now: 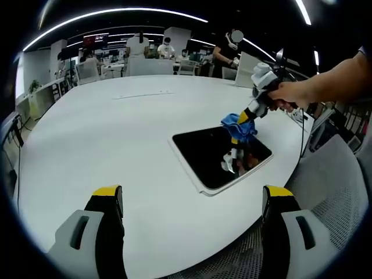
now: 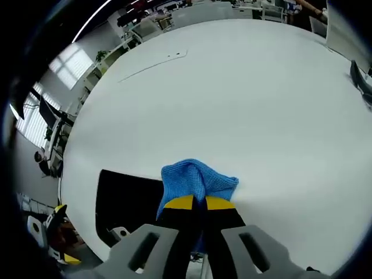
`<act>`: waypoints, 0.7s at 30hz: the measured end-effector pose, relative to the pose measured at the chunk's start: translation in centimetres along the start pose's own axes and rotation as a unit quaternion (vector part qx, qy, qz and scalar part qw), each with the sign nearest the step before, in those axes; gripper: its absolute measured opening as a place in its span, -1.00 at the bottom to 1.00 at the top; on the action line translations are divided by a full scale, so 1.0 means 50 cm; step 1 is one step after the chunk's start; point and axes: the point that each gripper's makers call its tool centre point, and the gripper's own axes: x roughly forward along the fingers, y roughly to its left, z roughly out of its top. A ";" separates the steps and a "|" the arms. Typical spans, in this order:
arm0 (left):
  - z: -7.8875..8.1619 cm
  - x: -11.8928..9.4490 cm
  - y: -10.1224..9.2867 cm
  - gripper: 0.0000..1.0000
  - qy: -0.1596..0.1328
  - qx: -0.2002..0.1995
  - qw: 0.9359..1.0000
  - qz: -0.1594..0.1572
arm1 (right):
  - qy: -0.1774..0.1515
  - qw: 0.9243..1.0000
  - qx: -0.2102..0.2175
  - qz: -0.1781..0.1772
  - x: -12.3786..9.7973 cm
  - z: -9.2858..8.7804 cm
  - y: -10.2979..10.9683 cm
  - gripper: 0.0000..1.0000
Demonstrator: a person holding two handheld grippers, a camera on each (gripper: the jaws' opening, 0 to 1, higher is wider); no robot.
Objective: Wipe the mirror surface with the cleaning cloth until all visible marks leave the cleaned area.
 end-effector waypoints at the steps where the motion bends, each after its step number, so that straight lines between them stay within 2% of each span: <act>1: 0.000 0.000 0.001 0.98 -0.001 -0.001 1.000 0.000 | -0.013 1.000 0.007 0.007 -0.004 0.009 0.005 -1.00; 5: 0.000 -0.001 0.001 0.98 -0.001 -0.003 1.000 0.001 | -0.017 0.999 0.020 0.021 -0.023 0.016 0.015 -1.00; 8: 0.000 0.000 0.000 0.98 0.000 0.000 1.000 -0.002 | -0.021 0.999 0.007 0.027 -0.040 0.019 0.016 -1.00; 15: 0.002 0.001 0.001 0.98 -0.004 -0.002 1.000 -0.001 | -0.042 0.998 0.020 0.045 -0.094 0.014 -0.004 -1.00; 21: 0.004 0.001 -0.002 0.98 -0.006 -0.003 1.000 -0.005 | -0.060 0.997 0.013 0.037 -0.138 0.001 -0.030 -1.00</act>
